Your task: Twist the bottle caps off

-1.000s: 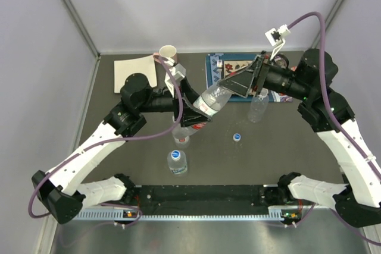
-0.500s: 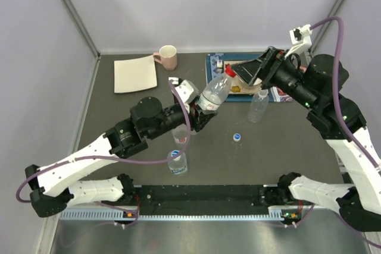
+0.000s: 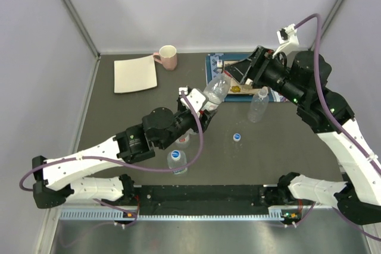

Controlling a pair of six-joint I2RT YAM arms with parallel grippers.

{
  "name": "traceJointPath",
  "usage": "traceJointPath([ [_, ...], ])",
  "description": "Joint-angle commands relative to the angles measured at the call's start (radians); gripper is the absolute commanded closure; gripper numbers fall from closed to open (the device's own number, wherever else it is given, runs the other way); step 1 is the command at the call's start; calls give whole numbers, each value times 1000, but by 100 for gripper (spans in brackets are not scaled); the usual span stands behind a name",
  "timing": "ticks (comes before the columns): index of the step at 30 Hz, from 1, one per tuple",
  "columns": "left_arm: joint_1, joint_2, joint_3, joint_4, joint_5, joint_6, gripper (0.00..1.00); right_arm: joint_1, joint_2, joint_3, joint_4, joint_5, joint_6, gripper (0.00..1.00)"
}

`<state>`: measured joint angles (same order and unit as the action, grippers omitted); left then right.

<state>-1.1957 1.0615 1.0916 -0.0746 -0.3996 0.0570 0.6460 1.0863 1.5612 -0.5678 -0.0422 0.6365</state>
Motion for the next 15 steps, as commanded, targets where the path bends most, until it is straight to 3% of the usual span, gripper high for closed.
traceJointPath([
  [1,-11,2,2,67,-42,21,49,11,4,17,48,-2,15,34],
  [8,-16,-5,-6,95,-48,23,49,20,14,0,62,-24,22,52],
  [15,-18,-5,1,99,-36,20,49,27,15,-19,68,-56,12,87],
])
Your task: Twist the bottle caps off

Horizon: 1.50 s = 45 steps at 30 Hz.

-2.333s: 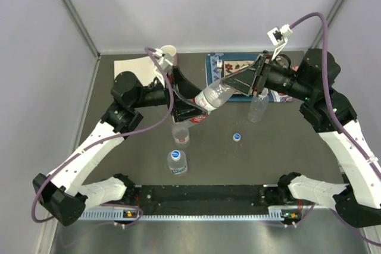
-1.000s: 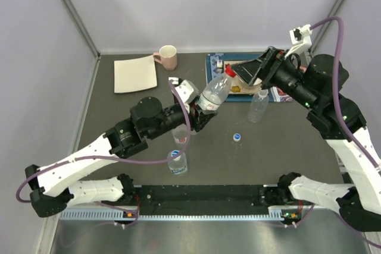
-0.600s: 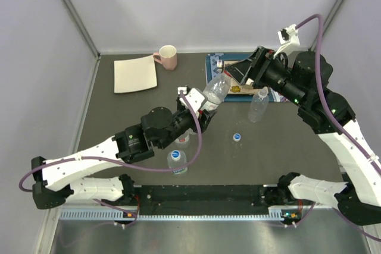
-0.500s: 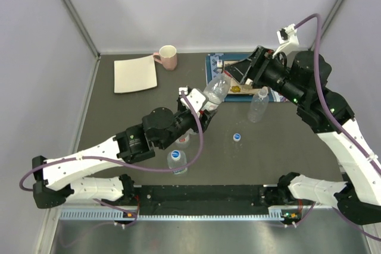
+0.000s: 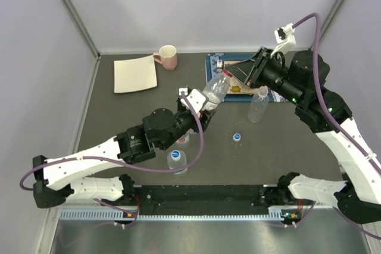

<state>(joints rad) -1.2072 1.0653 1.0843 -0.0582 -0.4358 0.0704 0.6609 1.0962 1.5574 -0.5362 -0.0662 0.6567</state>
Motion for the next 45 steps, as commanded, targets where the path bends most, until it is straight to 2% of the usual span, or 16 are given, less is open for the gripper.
traceJointPath([
  [1,-5,-8,9,81,6,5,49,13,8,-16,36,-52,-12,89],
  [3,-6,-7,20,77,34,5,50,11,17,-10,33,-96,-47,100],
  [8,-3,-22,51,28,146,-20,55,12,11,-5,18,-233,-140,100],
  [11,40,-63,52,21,365,-52,57,9,-7,4,19,-332,-201,100],
  [12,61,-73,55,21,543,-94,57,8,-7,18,19,-368,-231,100],
  [15,191,-96,60,50,841,-225,56,8,-13,30,39,-548,-291,100],
  [16,255,-96,60,87,1026,-263,55,8,-19,26,48,-629,-307,100],
  [19,325,-93,60,171,1255,-385,55,6,-45,0,106,-771,-342,100],
  [21,339,-84,55,218,1331,-460,54,8,-74,-34,148,-857,-333,100],
  [23,351,-74,54,283,1412,-503,55,8,-110,-83,281,-943,-298,100],
  [27,356,-50,40,423,1509,-647,55,8,-137,-129,413,-1078,-220,100],
  [29,356,-27,26,579,1569,-730,55,8,-137,-134,482,-1155,-172,100],
  [30,357,-16,25,618,1586,-800,55,8,-137,-134,490,-1175,-166,100],
  [32,357,2,26,681,1600,-837,55,8,-142,-129,486,-1207,-175,100],
  [36,357,10,23,731,1620,-888,55,6,-142,-129,475,-1299,-193,100],
  [45,356,24,19,742,1642,-894,53,5,-131,-168,459,-1347,-236,100],
])
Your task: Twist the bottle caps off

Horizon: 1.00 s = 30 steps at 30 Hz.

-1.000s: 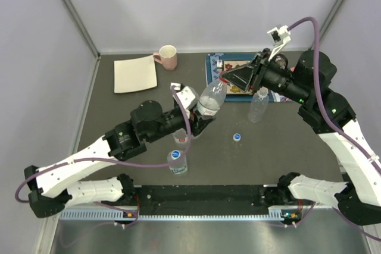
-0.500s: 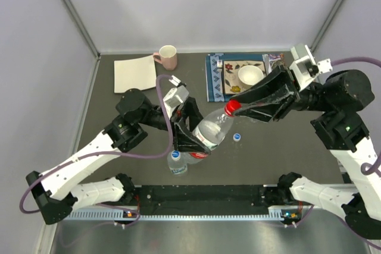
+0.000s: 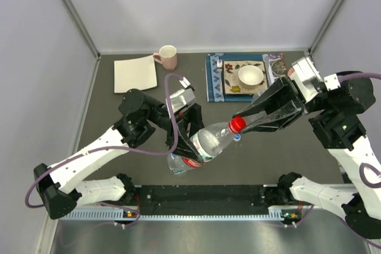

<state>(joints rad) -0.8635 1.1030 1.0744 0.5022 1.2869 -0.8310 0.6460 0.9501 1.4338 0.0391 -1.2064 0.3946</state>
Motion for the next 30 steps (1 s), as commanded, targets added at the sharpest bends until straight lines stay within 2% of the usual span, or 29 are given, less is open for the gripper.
traceJointPath([
  [1,12,-18,32,135,-83,24,53,11,15,-44,-117,-196,29,100],
  [2,12,-25,42,96,-98,52,53,4,16,-42,-119,-179,35,100],
  [3,12,-28,50,37,-107,126,53,-2,13,-36,-122,-145,39,96],
  [5,14,-43,71,-133,-151,253,52,-19,6,-26,-137,-113,41,72],
  [8,14,-64,97,-311,-220,389,51,-40,-4,-7,-183,-24,24,55],
  [16,14,-84,90,-383,-287,449,49,-46,-13,48,-251,194,10,31],
  [18,14,-88,88,-413,-319,475,49,-48,-13,74,-258,244,19,20],
  [20,12,-95,91,-445,-409,518,49,-46,-11,105,-260,289,39,11],
  [22,8,-103,90,-485,-542,553,49,-46,-14,123,-289,434,53,4],
  [24,0,-111,72,-490,-613,590,49,-46,-19,148,-327,648,85,1],
  [28,-15,-120,45,-491,-770,625,49,-46,-4,169,-395,764,138,1],
  [30,-52,-124,42,-499,-915,665,50,-45,6,177,-436,842,173,1],
])
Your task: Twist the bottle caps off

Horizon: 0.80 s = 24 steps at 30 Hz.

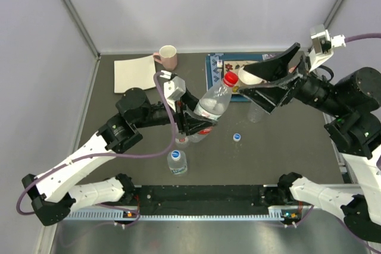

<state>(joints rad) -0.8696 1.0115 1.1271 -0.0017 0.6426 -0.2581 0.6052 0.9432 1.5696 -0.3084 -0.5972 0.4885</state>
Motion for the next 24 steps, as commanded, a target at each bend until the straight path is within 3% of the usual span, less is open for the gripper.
traceJointPath([
  [1,-63,-34,-10,6,-317,109,50,-5,22,44,-110,261,84,1],
  [2,-100,-34,-15,6,-430,144,50,-2,22,44,-167,307,96,2],
  [4,-132,-30,-16,-20,-527,177,50,-1,25,41,-208,439,107,4],
  [9,-236,5,-10,-23,-826,250,50,8,35,29,-225,520,139,5],
  [24,-284,59,3,-26,-939,276,51,93,137,58,-204,563,127,7],
])
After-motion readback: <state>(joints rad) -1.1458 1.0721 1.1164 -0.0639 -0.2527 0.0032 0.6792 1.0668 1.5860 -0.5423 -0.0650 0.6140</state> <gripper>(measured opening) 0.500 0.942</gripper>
